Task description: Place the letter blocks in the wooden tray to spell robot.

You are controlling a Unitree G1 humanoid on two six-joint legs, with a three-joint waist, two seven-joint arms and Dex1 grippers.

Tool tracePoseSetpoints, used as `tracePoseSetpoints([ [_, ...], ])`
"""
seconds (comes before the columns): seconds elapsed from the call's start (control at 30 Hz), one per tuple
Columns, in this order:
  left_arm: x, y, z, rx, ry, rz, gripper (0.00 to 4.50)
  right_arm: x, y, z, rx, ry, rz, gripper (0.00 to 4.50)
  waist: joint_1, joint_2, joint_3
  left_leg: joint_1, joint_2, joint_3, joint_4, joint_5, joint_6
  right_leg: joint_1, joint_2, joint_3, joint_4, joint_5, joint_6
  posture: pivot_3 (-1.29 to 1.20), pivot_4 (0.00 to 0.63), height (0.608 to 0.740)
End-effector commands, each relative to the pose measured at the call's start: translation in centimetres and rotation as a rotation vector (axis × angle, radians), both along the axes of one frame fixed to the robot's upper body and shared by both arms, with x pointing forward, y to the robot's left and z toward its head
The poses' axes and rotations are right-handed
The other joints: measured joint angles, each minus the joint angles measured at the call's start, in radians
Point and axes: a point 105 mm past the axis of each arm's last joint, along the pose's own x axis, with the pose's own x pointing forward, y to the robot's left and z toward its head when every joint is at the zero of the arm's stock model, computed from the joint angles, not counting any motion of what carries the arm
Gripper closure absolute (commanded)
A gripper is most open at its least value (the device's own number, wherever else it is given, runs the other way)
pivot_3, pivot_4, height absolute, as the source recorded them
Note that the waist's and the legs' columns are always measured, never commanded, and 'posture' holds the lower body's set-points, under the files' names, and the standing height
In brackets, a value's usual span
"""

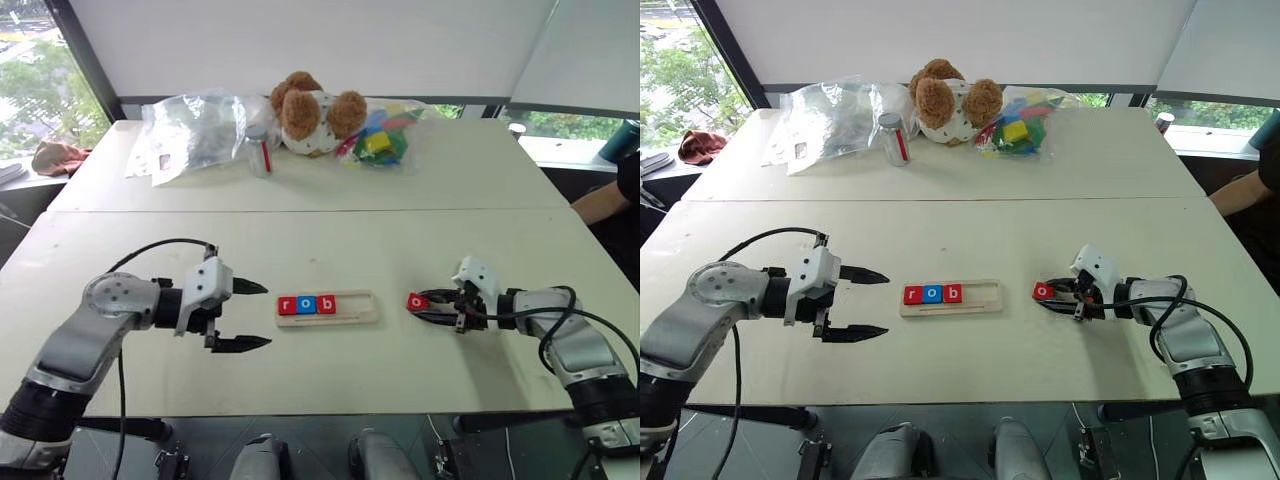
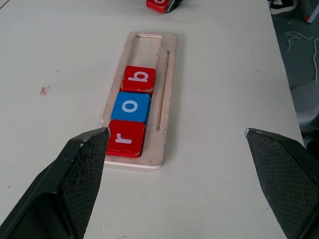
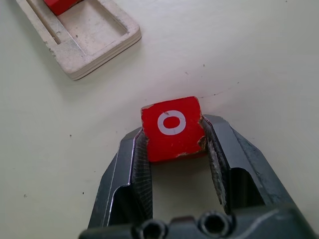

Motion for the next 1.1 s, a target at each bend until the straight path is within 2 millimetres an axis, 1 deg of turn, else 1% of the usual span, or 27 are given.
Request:
tracePoseSetpoints([
  [0.03,0.3,0.2,0.3,0.016,-0.027,-0.016,0.00,0.3,1.2,2.0,0.024,-0.073,0.057,3.37,0.000,0.000,0.000,0.000,0.000,0.000,0.000,0.000,0.000,0.000,0.000,0.000,0.000,0.000,0.000,0.00,0.150,0.740],
  [0.1,0.3,0.2,0.2,0.020,-0.024,-0.023,0.00,-0.1,3.5,3.8,0.070,-0.079,0.181,3.37,-0.003,0.001,0.000,0.000,0.000,0.000,0.000,0.000,0.000,0.000,0.000,0.000,0.000,0.000,0.000,0.00,0.150,0.740],
  [0.17,0.2,0.0,0.1,0.021,-0.019,-0.033,0.00,-0.3,5.9,5.0,0.076,-0.076,0.304,3.37,-0.008,0.001,0.000,0.000,0.000,0.000,0.000,0.000,0.000,-0.001,0.001,0.001,0.001,0.000,0.000,0.00,0.150,0.740],
  [0.23,0.2,-0.2,-0.1,0.026,-0.018,-0.040,0.00,0.0,7.8,5.4,0.058,-0.075,0.393,3.37,-0.007,0.001,0.000,0.000,0.001,0.000,0.000,0.000,0.000,-0.002,0.001,0.001,0.003,0.000,0.000,0.00,0.150,0.740],
  [0.33,0.1,-0.3,-0.3,0.035,-0.020,-0.039,0.00,0.7,9.3,5.2,0.033,-0.058,0.457,3.37,0.000,0.000,0.000,0.001,0.001,0.000,0.000,0.000,0.000,-0.003,0.002,0.001,0.005,0.000,0.000,0.00,0.150,0.740],
  [0.43,0.0,-0.3,-0.3,0.036,-0.022,-0.033,0.00,1.2,10.2,4.6,-0.005,-0.045,0.510,3.37,0.006,0.000,0.000,-0.001,0.001,-0.001,0.000,0.000,0.000,-0.004,0.001,0.001,0.005,0.000,0.000,0.00,0.150,0.740],
  [0.6,-0.3,-0.3,-0.1,0.030,-0.022,-0.007,0.00,1.5,11.1,3.5,-0.031,-0.024,0.555,3.37,-0.001,0.000,0.000,-0.004,0.000,0.001,0.001,0.001,-0.001,-0.007,0.000,0.001,0.005,0.000,0.000,0.00,0.150,0.740],
  [0.8,-0.6,-0.4,0.0,0.024,-0.019,0.002,0.00,1.9,11.6,3.2,-0.034,-0.024,0.565,3.37,-0.003,0.000,0.000,-0.004,0.000,0.001,0.001,0.002,-0.003,-0.008,0.000,0.002,0.008,0.000,0.000,0.00,0.150,0.740],
  [1.1,-0.3,-0.9,0.0,0.004,-0.043,0.010,0.00,2.7,12.0,2.6,-0.058,-0.035,0.562,3.37,-0.003,0.000,0.000,-0.004,0.000,0.001,0.001,0.002,-0.004,-0.009,0.000,0.002,0.009,0.000,0.000,0.00,0.150,0.740],
])
